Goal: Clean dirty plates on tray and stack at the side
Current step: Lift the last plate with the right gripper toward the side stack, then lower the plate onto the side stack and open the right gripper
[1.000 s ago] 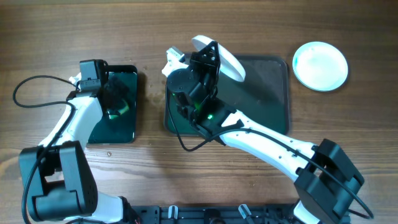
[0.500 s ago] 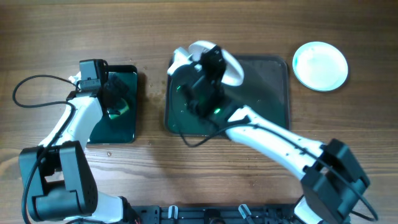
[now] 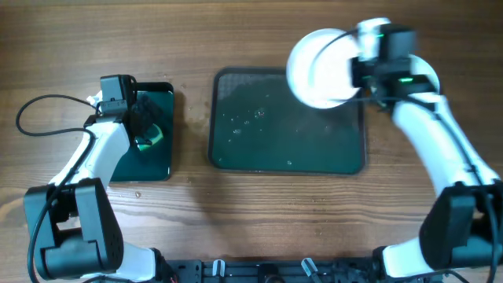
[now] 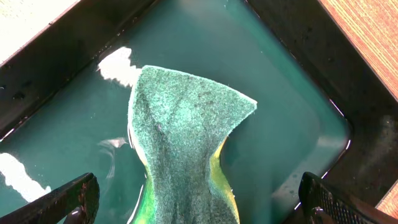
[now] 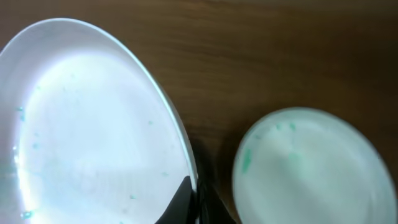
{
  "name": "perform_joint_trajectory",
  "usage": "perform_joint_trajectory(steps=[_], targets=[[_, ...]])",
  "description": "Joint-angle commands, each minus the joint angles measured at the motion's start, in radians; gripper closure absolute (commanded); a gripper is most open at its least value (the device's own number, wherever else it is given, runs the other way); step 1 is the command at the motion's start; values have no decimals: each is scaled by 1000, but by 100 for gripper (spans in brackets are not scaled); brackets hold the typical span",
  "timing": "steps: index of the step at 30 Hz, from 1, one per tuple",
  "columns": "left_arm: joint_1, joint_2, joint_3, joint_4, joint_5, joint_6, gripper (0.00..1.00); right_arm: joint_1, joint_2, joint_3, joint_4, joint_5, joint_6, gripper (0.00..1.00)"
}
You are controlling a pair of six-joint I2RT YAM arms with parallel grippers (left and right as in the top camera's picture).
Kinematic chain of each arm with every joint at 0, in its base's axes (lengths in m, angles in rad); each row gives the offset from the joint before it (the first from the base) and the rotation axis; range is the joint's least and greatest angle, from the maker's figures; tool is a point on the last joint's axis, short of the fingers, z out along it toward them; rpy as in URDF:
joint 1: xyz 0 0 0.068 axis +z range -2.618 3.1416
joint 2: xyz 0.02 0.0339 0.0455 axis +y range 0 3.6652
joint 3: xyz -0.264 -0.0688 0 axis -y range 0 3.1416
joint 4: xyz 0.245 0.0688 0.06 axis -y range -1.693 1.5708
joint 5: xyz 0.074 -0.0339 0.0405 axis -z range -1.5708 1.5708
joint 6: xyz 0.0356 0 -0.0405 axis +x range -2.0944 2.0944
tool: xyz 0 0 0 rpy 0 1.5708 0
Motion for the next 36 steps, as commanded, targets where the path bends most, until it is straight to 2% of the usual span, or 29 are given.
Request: perform_joint_trajectory(steps=[1,9,16,18,23,25,30,33,34,35,36], targets=[[2,-18,-4,2,-13,2,0,-208,-12,1,3,-245,182,96],[2,-18,-4,3,-13,2,0,-506,64,-84,62,-241,312,96],[2,-18,-4,3,-13,2,0,-518,188,-92,140,-196,350,96],[2,-18,-4,2,-13,2,0,-518,218,-92,169,-198,357,90],[2,-18,-4,3,-13,2,0,-518,240,-92,189,-214,353,89],[2,-18,-4,3,-13,2,0,-518,239,-92,194,-222,353,78],[2,-18,-4,3,-13,1,0,-518,220,-92,167,-319,339,60],[2,-18,-4,3,-13,1,0,-518,171,-92,121,-332,410,46],[2,-18,-4,3,-13,2,0,-518,138,-92,97,-332,419,29],[2,-18,-4,3,-13,2,0,-518,110,-92,77,-332,420,0],[2,-18,-4,3,-13,1,0,-518,70,-92,51,-332,419,0]])
